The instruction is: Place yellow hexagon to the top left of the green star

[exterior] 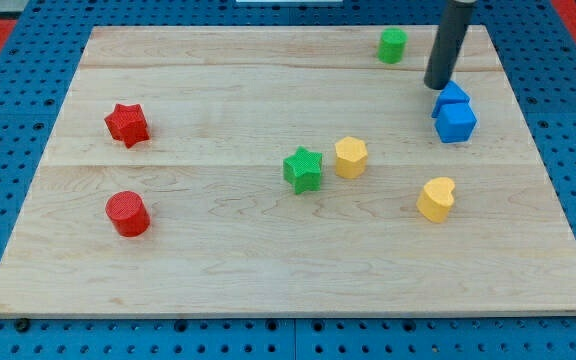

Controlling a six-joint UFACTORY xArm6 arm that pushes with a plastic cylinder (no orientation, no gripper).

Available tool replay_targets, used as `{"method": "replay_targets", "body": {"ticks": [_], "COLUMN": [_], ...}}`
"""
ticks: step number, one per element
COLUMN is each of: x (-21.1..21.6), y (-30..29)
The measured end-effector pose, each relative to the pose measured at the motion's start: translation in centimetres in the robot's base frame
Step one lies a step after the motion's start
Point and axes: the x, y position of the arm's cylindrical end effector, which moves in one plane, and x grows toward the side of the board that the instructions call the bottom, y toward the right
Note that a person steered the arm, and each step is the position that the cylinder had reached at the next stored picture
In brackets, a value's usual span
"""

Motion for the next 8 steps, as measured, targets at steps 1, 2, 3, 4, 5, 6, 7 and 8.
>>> {"method": "replay_targets", "body": {"ticks": [1, 2, 3, 4, 5, 6, 7, 8], "x": [-0.7, 0.9, 1.4, 2.6, 2.6, 2.6, 2.6, 2.6], "y": [3.0, 0.7, -1.3, -0.7, 0.5, 1.5, 2.4, 3.0]}}
